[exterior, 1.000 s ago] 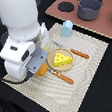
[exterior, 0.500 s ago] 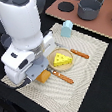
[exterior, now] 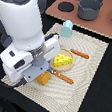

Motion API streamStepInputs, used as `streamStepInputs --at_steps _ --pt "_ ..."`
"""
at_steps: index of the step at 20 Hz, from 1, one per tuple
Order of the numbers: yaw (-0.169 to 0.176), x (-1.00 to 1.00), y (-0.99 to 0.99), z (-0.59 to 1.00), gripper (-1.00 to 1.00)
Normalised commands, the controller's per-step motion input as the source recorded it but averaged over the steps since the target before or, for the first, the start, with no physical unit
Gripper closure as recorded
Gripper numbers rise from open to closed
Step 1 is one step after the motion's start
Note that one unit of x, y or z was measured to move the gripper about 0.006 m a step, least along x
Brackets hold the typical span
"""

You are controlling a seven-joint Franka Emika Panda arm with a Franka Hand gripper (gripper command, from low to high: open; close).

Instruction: Interact with the objects in diverse but meaningful ways.

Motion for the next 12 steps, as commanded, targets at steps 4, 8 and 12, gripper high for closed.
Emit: streamStepInputs --at_steps 4,8,12 --pt "0.0 0.34 0.21 0.56 -1.0" --pt "0.061 0.48 0.58 0.37 -1.0" --pt "0.088 0.36 0.65 0.35 -1.0"
